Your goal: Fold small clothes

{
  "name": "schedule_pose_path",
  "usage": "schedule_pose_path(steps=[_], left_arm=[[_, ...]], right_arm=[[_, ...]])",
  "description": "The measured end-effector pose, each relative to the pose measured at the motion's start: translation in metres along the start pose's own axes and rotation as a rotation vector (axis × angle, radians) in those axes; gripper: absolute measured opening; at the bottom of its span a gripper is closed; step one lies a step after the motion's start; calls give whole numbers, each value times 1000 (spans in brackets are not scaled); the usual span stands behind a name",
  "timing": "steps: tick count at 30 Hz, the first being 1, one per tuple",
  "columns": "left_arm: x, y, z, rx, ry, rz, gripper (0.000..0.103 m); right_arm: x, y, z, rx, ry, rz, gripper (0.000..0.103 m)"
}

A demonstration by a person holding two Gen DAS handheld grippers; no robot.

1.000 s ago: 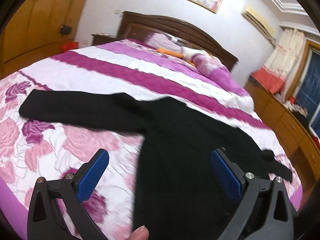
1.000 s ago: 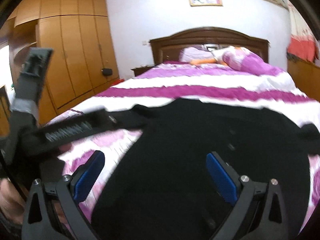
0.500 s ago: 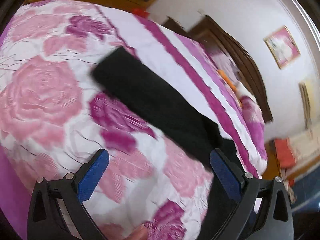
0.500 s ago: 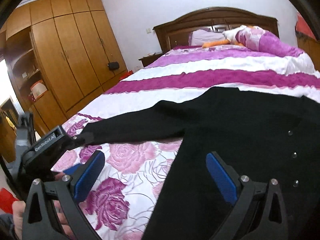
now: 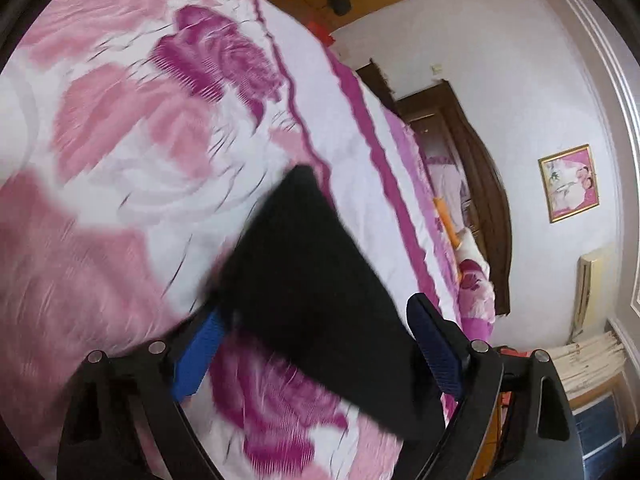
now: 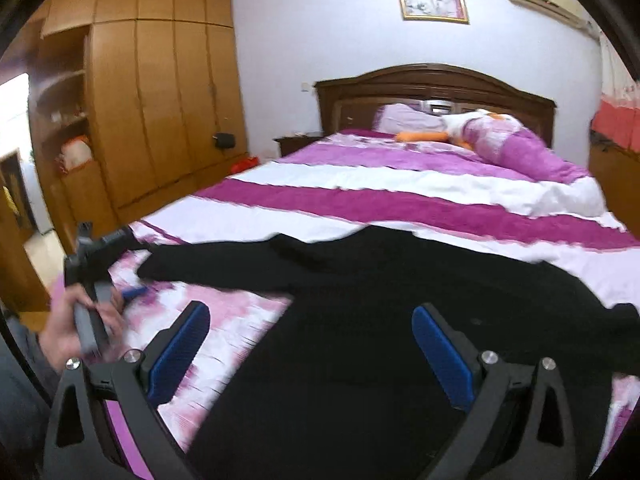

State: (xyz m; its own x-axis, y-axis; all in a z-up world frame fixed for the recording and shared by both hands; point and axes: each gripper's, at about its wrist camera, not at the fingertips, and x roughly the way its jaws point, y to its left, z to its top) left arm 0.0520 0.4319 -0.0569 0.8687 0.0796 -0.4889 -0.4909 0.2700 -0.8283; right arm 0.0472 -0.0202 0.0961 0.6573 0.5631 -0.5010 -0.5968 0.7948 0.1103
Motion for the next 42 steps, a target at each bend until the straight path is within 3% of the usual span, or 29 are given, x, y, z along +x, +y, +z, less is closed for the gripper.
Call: schedule_pose_path(steps=[8, 11, 13, 15, 18, 20, 24, 32, 36, 42], left_arm=[[8, -2, 10, -6, -51, 7, 75], [6, 2, 11, -18, -57, 51, 58], [6, 4, 10, -24, -51, 108, 40], [6, 6, 9, -37, -54, 169, 15], [4, 12, 11, -77, -53, 171, 0], [3, 17, 13, -124, -40, 138, 0], [-12, 21, 7, -153, -104, 104, 0], [-16, -21, 0, -67, -153, 73, 0], [-11, -57, -13, -78, -120, -18, 0], [7, -133, -52, 51, -25, -137, 0]], right_arm=[[10, -45, -35, 116, 72, -54, 103], [19, -59, -49, 153, 106, -73, 103], [24, -68, -55, 187, 116, -74, 103], [27, -77, -61, 219, 118, -71, 103], [33, -87, -75, 259, 158, -109, 103], [35, -95, -84, 307, 194, -126, 103], [18, -106, -89, 394, 117, -137, 103], [7, -120, -91, 439, 96, -152, 103], [7, -122, -93, 441, 102, -143, 103], [3, -131, -98, 454, 101, -139, 103]])
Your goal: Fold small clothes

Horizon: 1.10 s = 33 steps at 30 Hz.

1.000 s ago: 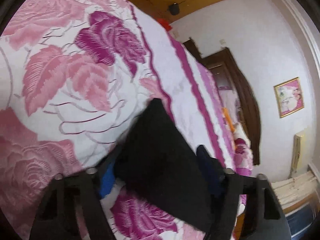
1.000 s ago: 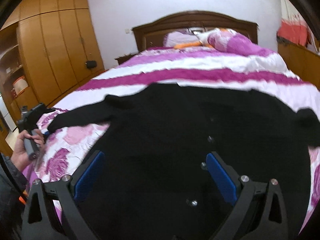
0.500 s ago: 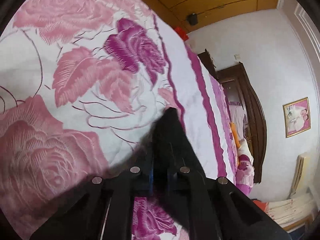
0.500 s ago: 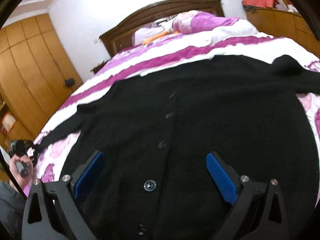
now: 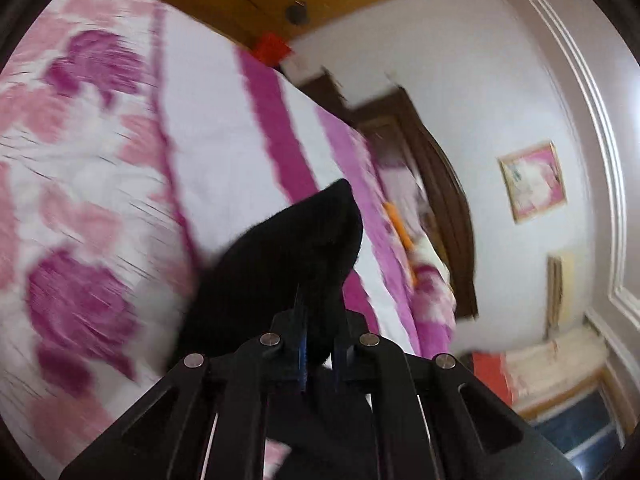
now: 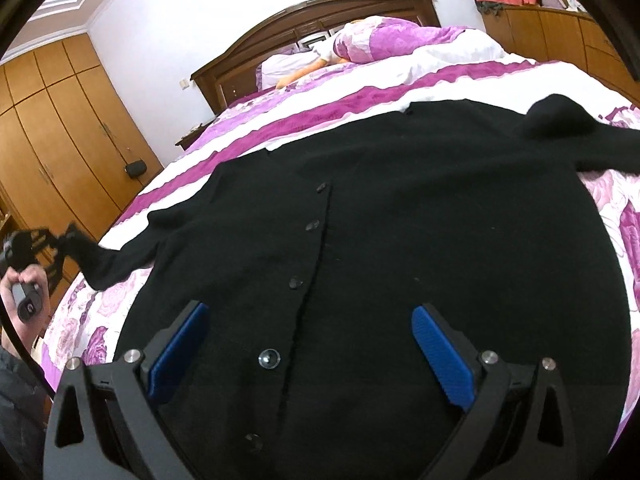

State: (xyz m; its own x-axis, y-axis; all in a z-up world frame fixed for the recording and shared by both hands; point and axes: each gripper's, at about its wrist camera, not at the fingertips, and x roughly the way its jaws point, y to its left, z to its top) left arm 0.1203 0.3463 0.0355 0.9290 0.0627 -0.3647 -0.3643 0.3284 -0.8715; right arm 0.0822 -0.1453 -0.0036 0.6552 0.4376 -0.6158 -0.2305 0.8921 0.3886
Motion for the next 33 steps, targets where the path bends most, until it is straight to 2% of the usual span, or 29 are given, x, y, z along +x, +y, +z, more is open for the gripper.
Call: schedule_pose_path(steps=[4, 8, 17, 20, 23, 25, 28, 30, 32, 33], left_arm=[[18, -41, -27, 116, 53, -59, 0], [30, -62, -54, 165, 105, -81, 0], [36, -87, -99, 338, 180, -17, 0], [40, -89, -111, 380, 197, -2, 0], [45, -101, -123, 490, 196, 15, 0], [44, -109, -125, 562, 194, 12, 0], [37, -121, -129, 625, 185, 6, 0], [34, -132, -141, 651, 141, 8, 0], [38, -146, -160, 662, 144, -2, 0], [42, -151, -170, 657, 151, -13, 0]], right_arm=[[-7, -14, 3, 15, -3, 8, 103], [-18, -26, 14, 3, -56, -31, 103], [-17, -56, 108, -55, -169, -77, 103], [-9, -63, 131, -97, -228, -122, 103], [7, -68, 141, -180, -206, -184, 103], [9, -72, 140, -194, -181, -263, 103], [2, -83, 145, -164, -162, -232, 103], [-2, -96, 152, -80, -161, -186, 103], [0, -109, 161, -15, -165, -108, 103], [1, -113, 162, -9, -159, -98, 103]])
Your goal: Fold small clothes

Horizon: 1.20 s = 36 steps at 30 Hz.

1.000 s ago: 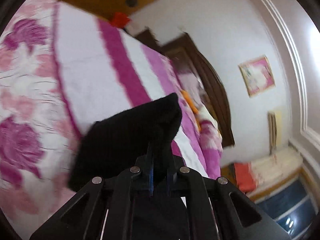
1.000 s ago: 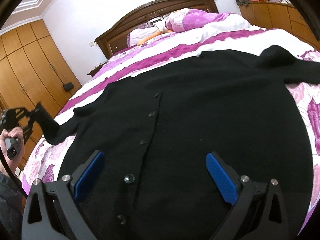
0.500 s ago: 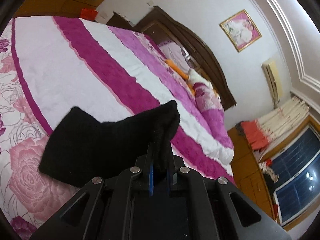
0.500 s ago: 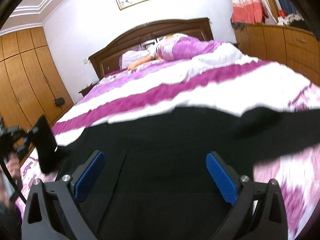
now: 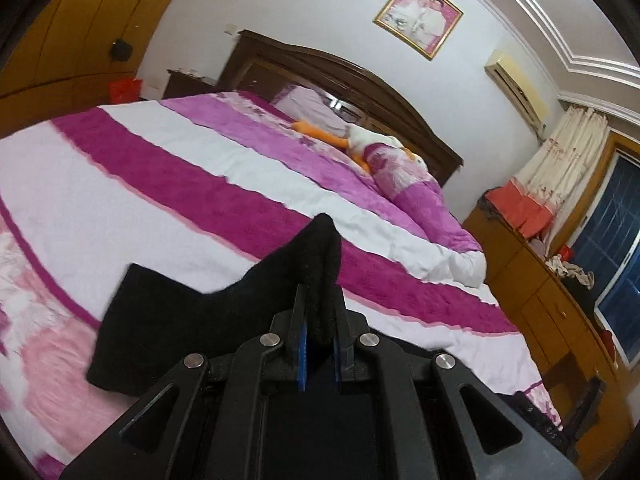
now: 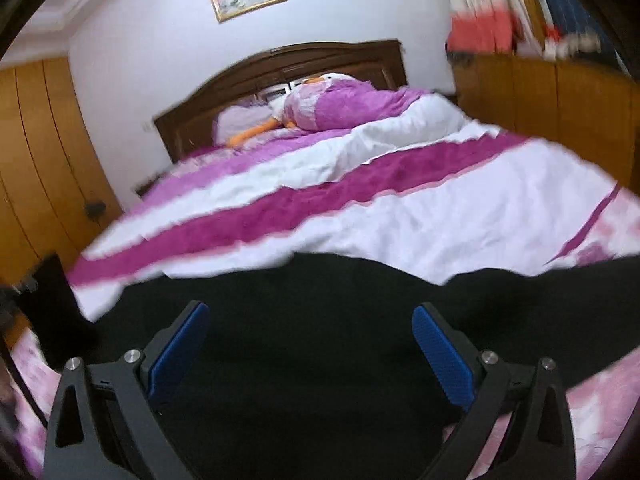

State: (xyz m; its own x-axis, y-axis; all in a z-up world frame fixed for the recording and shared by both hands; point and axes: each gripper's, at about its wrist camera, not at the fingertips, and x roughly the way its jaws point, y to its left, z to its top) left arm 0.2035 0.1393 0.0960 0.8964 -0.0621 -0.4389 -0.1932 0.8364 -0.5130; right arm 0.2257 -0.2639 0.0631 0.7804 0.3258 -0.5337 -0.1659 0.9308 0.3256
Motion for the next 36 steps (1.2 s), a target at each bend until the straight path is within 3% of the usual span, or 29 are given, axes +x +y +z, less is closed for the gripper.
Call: schedule_pose_path(steps=[2, 5, 6, 13, 18, 26, 36], left_arm=[[16, -23, -12, 2, 19, -36, 0], [45, -54, -33, 46, 60, -50, 0], [53, -61, -41, 59, 86, -46, 0], [80, -93, -85, 178, 138, -7, 0], [87, -107, -88, 163, 135, -29, 0], [97, -151, -102, 240, 142, -55, 0], [110, -171, -107, 282, 158, -53, 0]], right_arm=[[3, -6, 2, -31, 14, -46, 103], [5, -11, 2, -101, 12, -216, 103], [6, -14, 3, -105, 10, -224, 103], [5, -32, 12, -26, 2, -171, 103], [1, -31, 12, 2, 2, -111, 103], [-2, -42, 13, 65, 4, -96, 103], [-2, -47, 13, 84, 15, -75, 103]])
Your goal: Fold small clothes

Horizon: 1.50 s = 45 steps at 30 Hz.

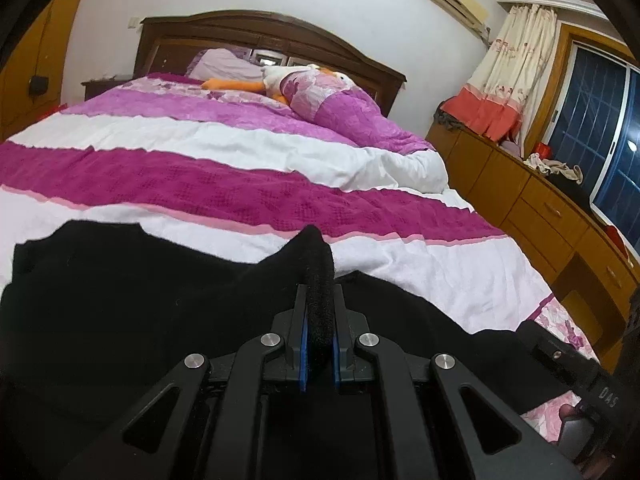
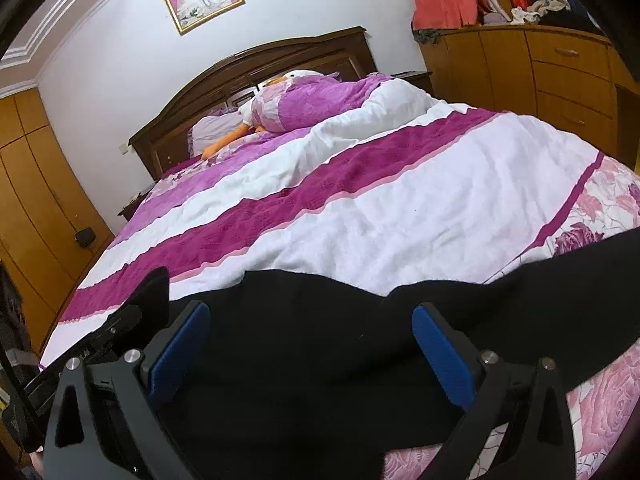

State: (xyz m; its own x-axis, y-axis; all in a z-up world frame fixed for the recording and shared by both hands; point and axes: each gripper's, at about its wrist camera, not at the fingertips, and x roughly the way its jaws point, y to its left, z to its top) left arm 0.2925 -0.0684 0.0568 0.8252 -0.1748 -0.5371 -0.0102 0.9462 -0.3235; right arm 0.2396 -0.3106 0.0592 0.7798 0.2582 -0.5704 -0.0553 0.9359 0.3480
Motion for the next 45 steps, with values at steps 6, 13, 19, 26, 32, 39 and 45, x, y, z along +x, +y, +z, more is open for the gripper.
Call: schedule_pose_path(steps=[6, 13, 19, 26, 32, 39, 45], left_arm=[[-3, -4, -3, 13, 34, -79, 17], [-51, 39, 22, -43, 71, -102, 31], [-99, 105, 19, 217, 92, 271, 49], [-105, 192, -28, 110, 190, 361, 50], [-90, 224, -36, -8, 292, 248, 50], [-54, 211, -45, 107, 314, 337, 50], [-58, 235, -38, -41, 244, 349, 50]], right_arm=[[4, 2, -3, 3, 26, 8, 103], [15, 13, -11, 8, 94, 110, 103], [43, 38, -28, 66, 258, 369, 103], [72, 81, -45, -65, 310, 328, 85], [110, 111, -62, -186, 377, 246, 58], [100, 129, -45, -193, 294, 362, 11], [60, 108, -9, -131, 179, 402, 11]])
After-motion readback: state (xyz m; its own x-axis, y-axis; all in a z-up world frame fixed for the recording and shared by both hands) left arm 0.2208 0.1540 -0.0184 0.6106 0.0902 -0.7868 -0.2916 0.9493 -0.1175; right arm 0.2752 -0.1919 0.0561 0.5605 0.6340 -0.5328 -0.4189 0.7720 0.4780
